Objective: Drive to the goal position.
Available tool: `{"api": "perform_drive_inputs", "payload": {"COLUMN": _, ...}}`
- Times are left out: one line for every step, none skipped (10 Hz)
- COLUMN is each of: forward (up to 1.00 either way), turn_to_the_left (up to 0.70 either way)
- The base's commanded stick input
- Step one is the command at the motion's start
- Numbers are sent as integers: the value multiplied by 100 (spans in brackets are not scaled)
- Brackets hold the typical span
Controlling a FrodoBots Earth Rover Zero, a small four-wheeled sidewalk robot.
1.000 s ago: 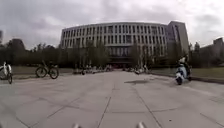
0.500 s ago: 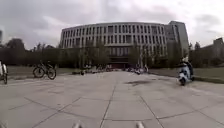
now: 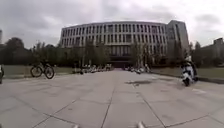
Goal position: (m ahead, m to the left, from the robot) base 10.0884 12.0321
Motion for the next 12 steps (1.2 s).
{"api": "perform_drive_inputs", "payload": {"forward": 45, "turn_to_the_left": 0}}
{"api": "perform_drive_inputs", "payload": {"forward": 45, "turn_to_the_left": 0}}
{"api": "perform_drive_inputs", "payload": {"forward": 45, "turn_to_the_left": 0}}
{"api": "perform_drive_inputs", "payload": {"forward": 45, "turn_to_the_left": 0}}
{"api": "perform_drive_inputs", "payload": {"forward": 45, "turn_to_the_left": 0}}
{"api": "perform_drive_inputs", "payload": {"forward": 45, "turn_to_the_left": 0}}
{"api": "perform_drive_inputs", "payload": {"forward": 45, "turn_to_the_left": 0}}
{"api": "perform_drive_inputs", "payload": {"forward": 45, "turn_to_the_left": 0}}
{"api": "perform_drive_inputs", "payload": {"forward": 45, "turn_to_the_left": 0}}
{"api": "perform_drive_inputs", "payload": {"forward": 45, "turn_to_the_left": 0}}
{"api": "perform_drive_inputs", "payload": {"forward": 45, "turn_to_the_left": 0}}
{"api": "perform_drive_inputs", "payload": {"forward": 45, "turn_to_the_left": 0}}
